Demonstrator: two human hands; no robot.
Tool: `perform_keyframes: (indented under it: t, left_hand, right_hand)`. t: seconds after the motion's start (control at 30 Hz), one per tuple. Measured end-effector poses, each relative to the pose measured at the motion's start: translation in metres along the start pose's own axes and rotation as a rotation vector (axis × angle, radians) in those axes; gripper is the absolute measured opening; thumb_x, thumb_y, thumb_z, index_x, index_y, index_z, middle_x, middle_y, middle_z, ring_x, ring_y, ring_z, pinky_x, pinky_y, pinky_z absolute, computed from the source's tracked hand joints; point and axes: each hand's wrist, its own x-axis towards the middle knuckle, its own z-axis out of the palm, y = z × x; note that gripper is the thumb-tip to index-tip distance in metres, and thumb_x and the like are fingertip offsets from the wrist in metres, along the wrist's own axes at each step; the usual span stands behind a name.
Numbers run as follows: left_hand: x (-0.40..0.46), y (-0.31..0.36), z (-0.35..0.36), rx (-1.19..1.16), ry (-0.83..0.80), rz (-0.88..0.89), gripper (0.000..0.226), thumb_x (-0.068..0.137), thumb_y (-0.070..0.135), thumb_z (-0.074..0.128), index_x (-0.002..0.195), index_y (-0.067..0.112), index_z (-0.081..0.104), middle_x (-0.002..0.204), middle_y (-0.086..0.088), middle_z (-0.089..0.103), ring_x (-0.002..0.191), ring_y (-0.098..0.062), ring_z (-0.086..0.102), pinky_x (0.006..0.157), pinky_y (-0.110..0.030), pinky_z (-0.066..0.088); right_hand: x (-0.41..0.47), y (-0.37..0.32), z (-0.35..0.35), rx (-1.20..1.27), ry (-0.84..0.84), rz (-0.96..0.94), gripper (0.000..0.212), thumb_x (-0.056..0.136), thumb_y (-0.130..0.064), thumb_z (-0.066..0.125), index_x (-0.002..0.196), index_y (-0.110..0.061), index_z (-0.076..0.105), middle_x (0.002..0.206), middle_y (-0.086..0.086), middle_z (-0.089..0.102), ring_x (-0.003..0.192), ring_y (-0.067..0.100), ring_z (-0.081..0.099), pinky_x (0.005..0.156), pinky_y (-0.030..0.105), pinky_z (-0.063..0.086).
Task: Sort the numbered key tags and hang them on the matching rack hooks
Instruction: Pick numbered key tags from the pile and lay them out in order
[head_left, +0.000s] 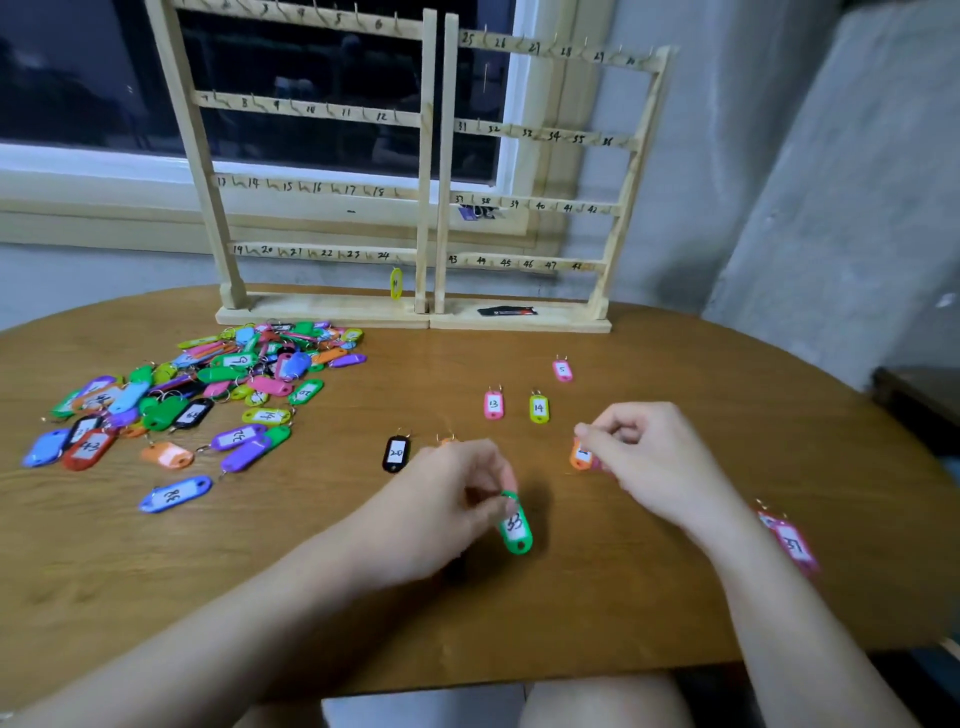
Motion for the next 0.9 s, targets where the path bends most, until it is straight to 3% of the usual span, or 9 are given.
perform_keyframes:
  t: [0.23, 0.4, 0.57, 0.7, 0.9]
  left_hand:
    - [0.004, -0.007, 0.008, 0.209, -0.017, 0.047, 0.017, 0.092, 0.023, 0.071, 0.089, 0.036, 0.060, 0.082, 0.017, 0.064, 0.082, 0.001, 0.059, 0.075, -0.012, 0.041]
    - [0.012, -0.010, 0.010, 0.259, 0.013, 0.060, 0.005, 0.090, 0.030, 0.070, 0.091, 0.032, 0.065, 0.083, 0.017, 0.066, 0.088, -0.006, 0.060, 0.094, -0.041, 0.047]
    - [0.013, -0.013, 0.015, 0.385, 0.028, 0.088, 0.018, 0.090, 0.047, 0.068, 0.101, 0.033, 0.067, 0.099, 0.016, 0.061, 0.101, -0.012, 0.051, 0.098, -0.044, 0.039]
    - [0.004, -0.013, -0.005, 0.482, 0.154, 0.097, 0.022, 0.094, 0.053, 0.059, 0.109, 0.037, 0.064, 0.104, 0.015, 0.052, 0.101, -0.011, 0.040, 0.096, -0.036, 0.035]
    - [-0.030, -0.062, -0.089, 0.394, 0.412, -0.093, 0.005, 0.093, 0.033, 0.069, 0.089, 0.034, 0.065, 0.089, 0.014, 0.062, 0.089, -0.016, 0.055, 0.083, -0.042, 0.046]
  right_hand:
    - [-0.021, 0.002, -0.009, 0.021, -0.020, 0.012, 0.032, 0.094, -0.027, 0.069, 0.063, -0.020, 0.069, 0.057, 0.006, 0.057, 0.047, 0.013, 0.043, 0.054, 0.028, 0.035]
    - [-0.027, -0.003, -0.013, 0.030, -0.018, 0.022, 0.031, 0.094, -0.025, 0.069, 0.063, -0.022, 0.070, 0.058, 0.004, 0.056, 0.048, 0.012, 0.044, 0.054, 0.028, 0.035]
    - [-0.031, -0.008, -0.012, 0.007, -0.027, 0.026, 0.029, 0.094, -0.025, 0.068, 0.067, -0.019, 0.071, 0.058, 0.003, 0.057, 0.048, 0.012, 0.045, 0.054, 0.027, 0.036]
    - [-0.031, -0.010, -0.010, -0.031, -0.028, 0.011, 0.028, 0.094, -0.028, 0.068, 0.069, -0.015, 0.072, 0.058, 0.000, 0.059, 0.046, 0.006, 0.046, 0.053, 0.025, 0.037]
    - [-0.018, -0.023, 0.009, -0.041, -0.065, -0.018, 0.029, 0.094, -0.030, 0.068, 0.069, -0.016, 0.069, 0.059, 0.002, 0.060, 0.047, 0.010, 0.046, 0.058, 0.028, 0.040]
